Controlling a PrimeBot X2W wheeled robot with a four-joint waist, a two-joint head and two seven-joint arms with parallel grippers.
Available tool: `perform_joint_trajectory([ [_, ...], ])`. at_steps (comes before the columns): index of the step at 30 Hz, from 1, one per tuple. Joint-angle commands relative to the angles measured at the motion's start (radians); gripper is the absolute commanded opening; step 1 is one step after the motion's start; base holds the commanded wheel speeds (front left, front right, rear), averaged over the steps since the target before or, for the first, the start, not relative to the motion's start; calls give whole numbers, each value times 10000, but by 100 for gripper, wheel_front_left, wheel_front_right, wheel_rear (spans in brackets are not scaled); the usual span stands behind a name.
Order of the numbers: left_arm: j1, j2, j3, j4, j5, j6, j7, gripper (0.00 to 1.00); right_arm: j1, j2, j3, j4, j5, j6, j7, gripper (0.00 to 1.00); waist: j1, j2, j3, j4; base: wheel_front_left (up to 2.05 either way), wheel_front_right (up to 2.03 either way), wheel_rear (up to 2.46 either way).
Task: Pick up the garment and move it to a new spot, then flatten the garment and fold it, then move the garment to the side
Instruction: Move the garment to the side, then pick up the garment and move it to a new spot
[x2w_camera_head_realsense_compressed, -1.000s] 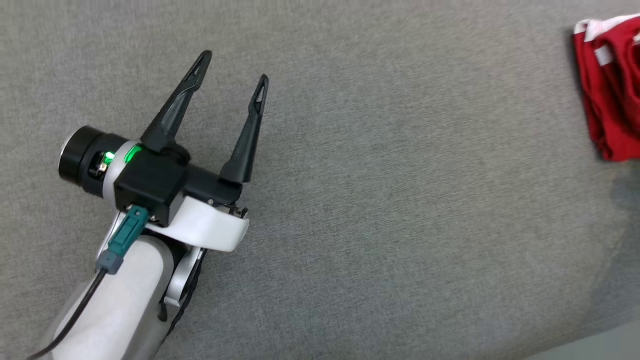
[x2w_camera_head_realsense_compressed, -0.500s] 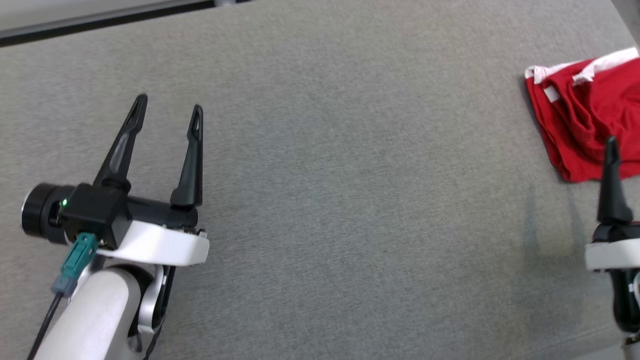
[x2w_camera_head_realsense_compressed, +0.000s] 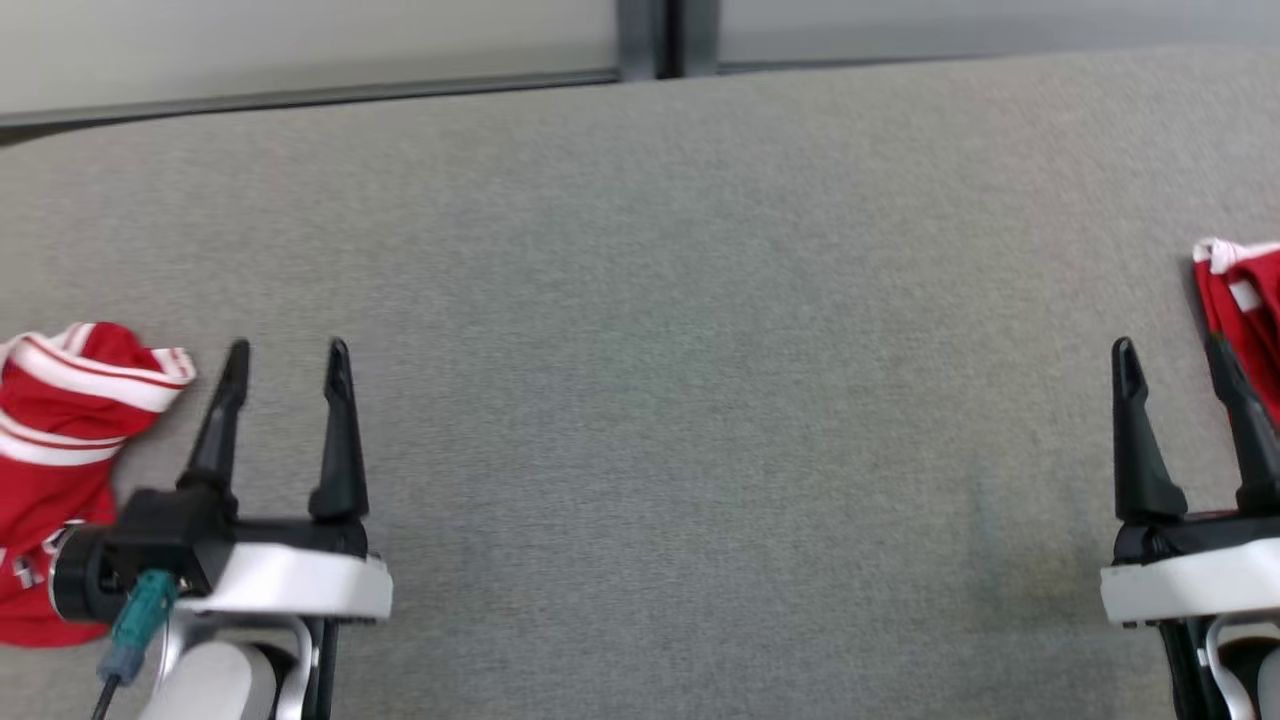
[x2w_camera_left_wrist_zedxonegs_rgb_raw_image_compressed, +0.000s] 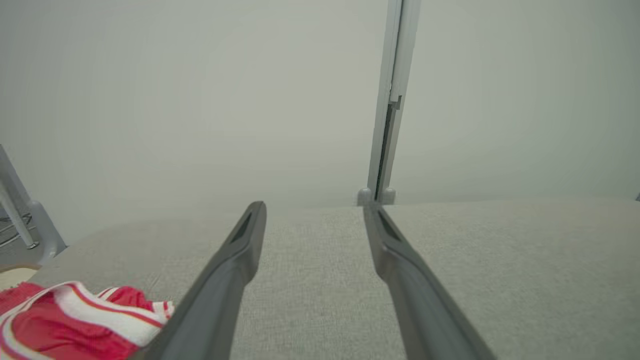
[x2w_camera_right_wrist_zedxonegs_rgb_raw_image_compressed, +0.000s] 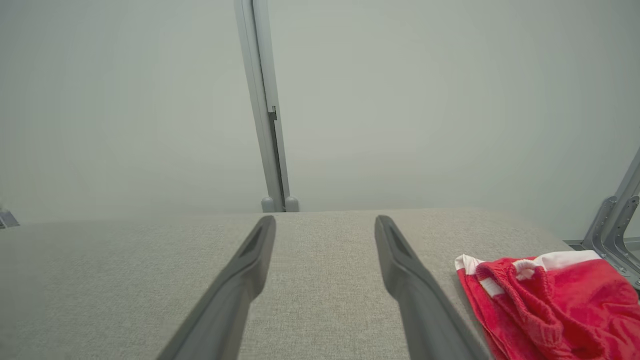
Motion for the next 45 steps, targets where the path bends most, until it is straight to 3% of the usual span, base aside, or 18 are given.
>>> perform_joint_trajectory([
  [1,179,17,48,46,-81,37,-75,100,193,10,-36,-118,-99,-21,98,100,0,0,-440,443,0,0,0],
  [8,855,193,84,398,-358,-249,-172,100,975,127,-83,-358,-143,-21,496,100,0,0,-1310,785,0,0,0],
  [19,1740,344,-257,522,-456,-326,141,100,2153,202,2,-522,-94,-21,960,100,0,0,-2614,806,0,0,0],
  [45,1678,481,-387,780,-651,-388,230,100,2456,213,-59,-768,-156,-20,1188,100,0,0,-2804,930,0,0,0],
])
